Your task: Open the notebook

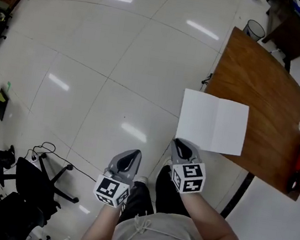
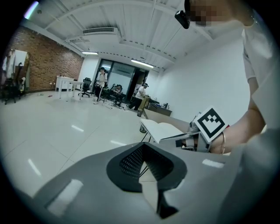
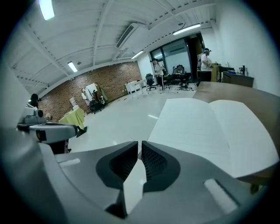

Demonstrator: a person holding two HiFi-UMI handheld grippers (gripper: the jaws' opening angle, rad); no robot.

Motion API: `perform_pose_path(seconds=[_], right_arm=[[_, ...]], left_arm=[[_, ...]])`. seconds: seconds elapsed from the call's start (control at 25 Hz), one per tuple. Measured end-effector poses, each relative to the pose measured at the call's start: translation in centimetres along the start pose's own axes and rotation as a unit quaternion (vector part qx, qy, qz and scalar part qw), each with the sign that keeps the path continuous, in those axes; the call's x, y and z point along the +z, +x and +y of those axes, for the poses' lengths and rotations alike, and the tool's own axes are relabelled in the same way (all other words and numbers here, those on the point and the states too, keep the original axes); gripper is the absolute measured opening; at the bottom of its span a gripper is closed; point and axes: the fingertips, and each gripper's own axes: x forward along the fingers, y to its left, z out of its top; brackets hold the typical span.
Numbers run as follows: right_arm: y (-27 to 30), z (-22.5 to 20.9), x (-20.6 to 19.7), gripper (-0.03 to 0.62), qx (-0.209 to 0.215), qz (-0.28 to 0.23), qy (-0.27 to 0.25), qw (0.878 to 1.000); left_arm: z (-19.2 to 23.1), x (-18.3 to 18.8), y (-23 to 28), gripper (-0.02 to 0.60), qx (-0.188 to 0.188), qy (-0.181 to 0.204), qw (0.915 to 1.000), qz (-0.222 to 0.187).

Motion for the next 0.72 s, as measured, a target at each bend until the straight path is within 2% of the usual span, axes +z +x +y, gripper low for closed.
perform_pose_path(seconds=[0.12,0.28,0.48,0.72], right_arm=[[0.6,-1.5,0.0,0.028,-0.015,-0.003,0.015,1.000],[-1.0,-2.3,2.1,0.054,-0.021,-0.032,0.029,0.999],[-6.3,-3.2,5.5,0.040,-0.051,-0.098,0.029,0.993],[-13.7,-4.1,7.3,0.021,-0.109,-0.154,0.047,0.981]], left_arm=[[0.2,-0.4,-0.2,0.006,0.002,-0.004,1.0000,0.001],[-1.0,0.8,-0.1,0.006,-0.016,0.006,0.9998,-0.007],[-3.9,4.6,0.5,0.006,-0.058,0.039,0.9969,-0.036],[-7.6,9.8,-0.5,0.006,-0.107,0.086,0.9873,-0.079]])
